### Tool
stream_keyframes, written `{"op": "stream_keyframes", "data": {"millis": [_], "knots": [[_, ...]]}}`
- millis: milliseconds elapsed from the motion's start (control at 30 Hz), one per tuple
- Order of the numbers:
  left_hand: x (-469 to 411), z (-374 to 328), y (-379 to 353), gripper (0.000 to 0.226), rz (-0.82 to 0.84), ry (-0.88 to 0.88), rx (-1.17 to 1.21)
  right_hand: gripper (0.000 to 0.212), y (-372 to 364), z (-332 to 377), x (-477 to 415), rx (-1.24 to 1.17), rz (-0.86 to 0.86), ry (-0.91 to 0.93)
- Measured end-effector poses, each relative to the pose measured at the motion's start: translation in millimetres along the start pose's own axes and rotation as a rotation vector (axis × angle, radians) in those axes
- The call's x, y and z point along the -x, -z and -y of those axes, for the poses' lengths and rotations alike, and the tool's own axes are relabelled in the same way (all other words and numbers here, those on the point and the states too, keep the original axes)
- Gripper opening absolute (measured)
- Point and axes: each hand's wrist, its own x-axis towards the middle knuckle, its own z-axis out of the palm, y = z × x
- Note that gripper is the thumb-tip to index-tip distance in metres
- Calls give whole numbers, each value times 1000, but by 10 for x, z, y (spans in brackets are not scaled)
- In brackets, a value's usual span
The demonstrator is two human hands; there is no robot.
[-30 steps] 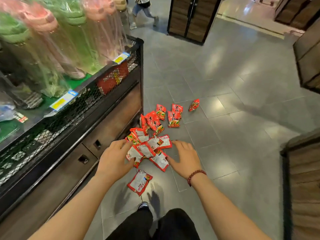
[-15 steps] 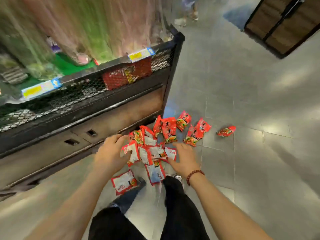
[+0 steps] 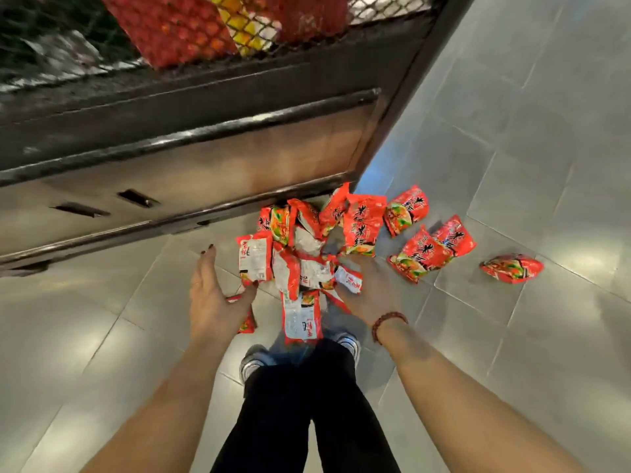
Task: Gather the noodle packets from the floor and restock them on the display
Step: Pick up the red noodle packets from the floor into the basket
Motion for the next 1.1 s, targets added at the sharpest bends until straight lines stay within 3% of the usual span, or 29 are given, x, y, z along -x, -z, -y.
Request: {"op": "stream_keyframes", "data": {"millis": [67, 100, 200, 267, 367, 533, 600, 733, 867, 967, 1100], "knots": [[-227, 291, -430, 95, 30, 65, 16, 14, -325, -274, -369, 176, 166, -10], [-337, 445, -656, 96, 53, 89, 24, 15, -475, -397, -544, 219, 188, 25], [-644, 912, -1324, 101, 136, 103, 77, 36, -1058, -675, -1097, -87, 73, -115], [-811, 1179, -1735, 101, 188, 94, 69, 56, -1408, -785, -1455, -189, 14, -80], [-1016, 1442, -2298, 98, 228, 82, 85, 64, -1859, -1117, -1850, -272, -45, -86], [-1238, 1669, -3000, 86, 177, 178, 371, 64, -2424, -1480, -2233, -308, -16, -95], [-1310, 1708, -3185, 87, 171, 192, 385, 65, -2559, -1553, -2327, -357, -27, -109], [-1415, 1777, -3376, 97, 84, 161, 390, 62, -2717, -1600, -2418, -400, -27, -110], [-1442, 1725, -3253, 72, 55, 241, 422, 49, -2726, -1525, -2339, -434, -84, -90], [-1349, 1661, -2945, 60, 128, 274, 485, 46, -2597, -1377, -2153, -598, -139, -145], [-1018, 1607, -2290, 40, 201, 260, 649, 47, -2278, -1113, -1712, -774, -47, -137]]}}
